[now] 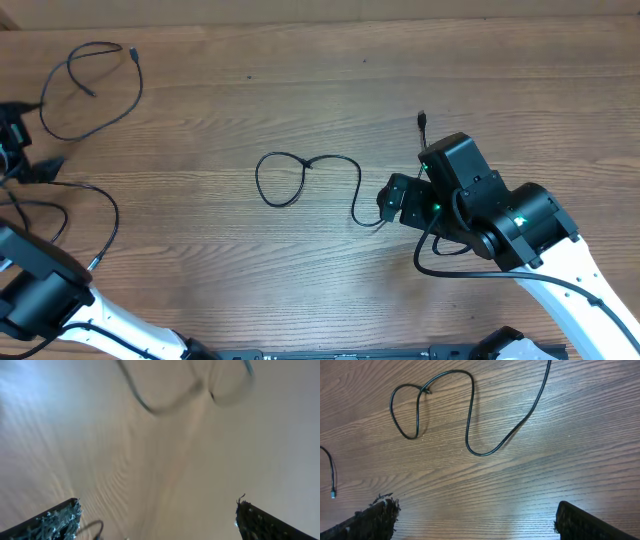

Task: Untangle cables
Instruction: 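Move the left gripper beside the right gripper and grasp the last cable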

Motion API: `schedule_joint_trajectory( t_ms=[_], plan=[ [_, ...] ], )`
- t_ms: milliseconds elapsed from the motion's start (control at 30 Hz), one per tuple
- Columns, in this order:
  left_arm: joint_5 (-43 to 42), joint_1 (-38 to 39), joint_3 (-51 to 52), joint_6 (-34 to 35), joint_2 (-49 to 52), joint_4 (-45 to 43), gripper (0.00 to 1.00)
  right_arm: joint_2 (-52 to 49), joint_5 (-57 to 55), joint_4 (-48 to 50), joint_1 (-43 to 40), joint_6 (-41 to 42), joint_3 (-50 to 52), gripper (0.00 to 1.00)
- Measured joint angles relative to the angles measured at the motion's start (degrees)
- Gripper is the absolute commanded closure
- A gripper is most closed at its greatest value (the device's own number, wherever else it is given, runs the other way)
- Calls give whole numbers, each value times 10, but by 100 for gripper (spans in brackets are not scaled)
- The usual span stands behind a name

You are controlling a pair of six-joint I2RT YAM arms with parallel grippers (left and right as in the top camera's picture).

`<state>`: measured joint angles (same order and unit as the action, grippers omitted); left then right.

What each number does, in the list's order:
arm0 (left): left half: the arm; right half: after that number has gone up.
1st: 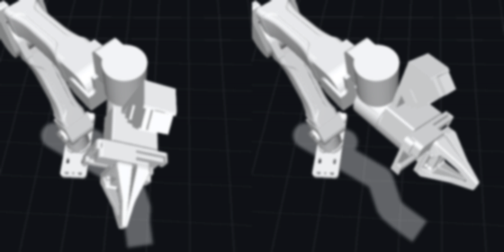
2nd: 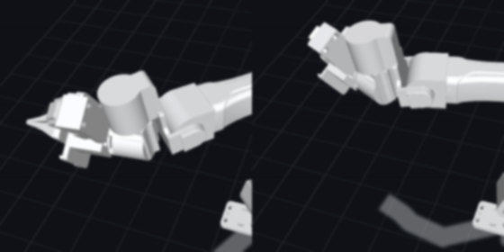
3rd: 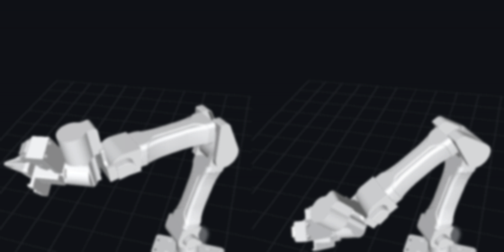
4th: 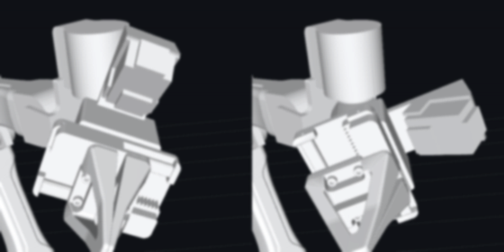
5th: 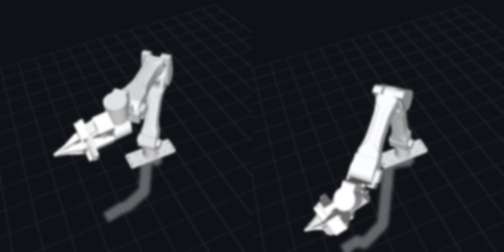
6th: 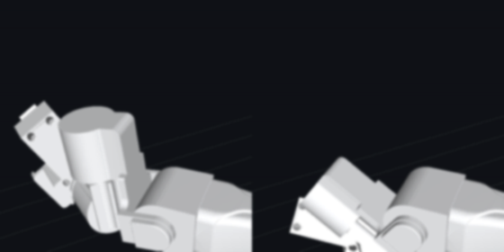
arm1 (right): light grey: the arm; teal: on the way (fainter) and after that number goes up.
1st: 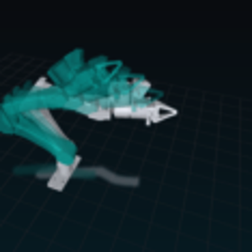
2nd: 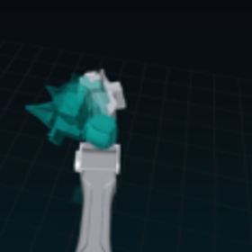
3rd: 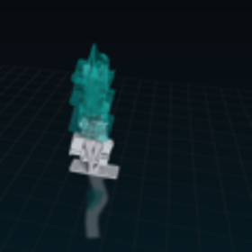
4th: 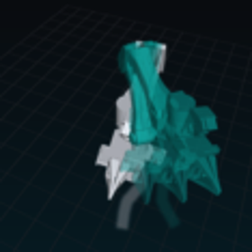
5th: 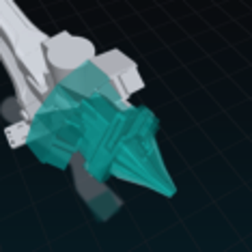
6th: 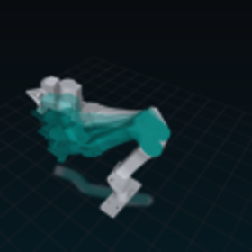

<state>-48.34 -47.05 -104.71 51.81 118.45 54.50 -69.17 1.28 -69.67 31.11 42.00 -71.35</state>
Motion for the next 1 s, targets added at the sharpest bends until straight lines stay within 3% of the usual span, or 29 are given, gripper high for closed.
schedule_joint_trajectory(
  t_ms=[167,300,500,633,733,767,833,1000],
  plan=[
    [-47,50,1,-40,-61,-31,0,0,0,-1,0,0,0,0],
    [-32,101,1,-76,-139,-33,0,0,0,0,0,0,0,0],
    [125,239,1,-108,-258,48,1,0,0,-1,0,0,0,0],
    [225,338,0,-113,-270,91,0,0,0,0,0,0,0,0],
    [287,403,1,-51,-256,157,1,0,0,-1,0,0,0,0],
    [310,439,1,2,-242,182,0,0,0,0,0,0,0,0],
    [317,482,1,83,-217,202,0,0,0,-1,0,0,0,0],
    [296,577,1,207,-139,207,0,0,0,-1,0,0,0,0]
  ],
)
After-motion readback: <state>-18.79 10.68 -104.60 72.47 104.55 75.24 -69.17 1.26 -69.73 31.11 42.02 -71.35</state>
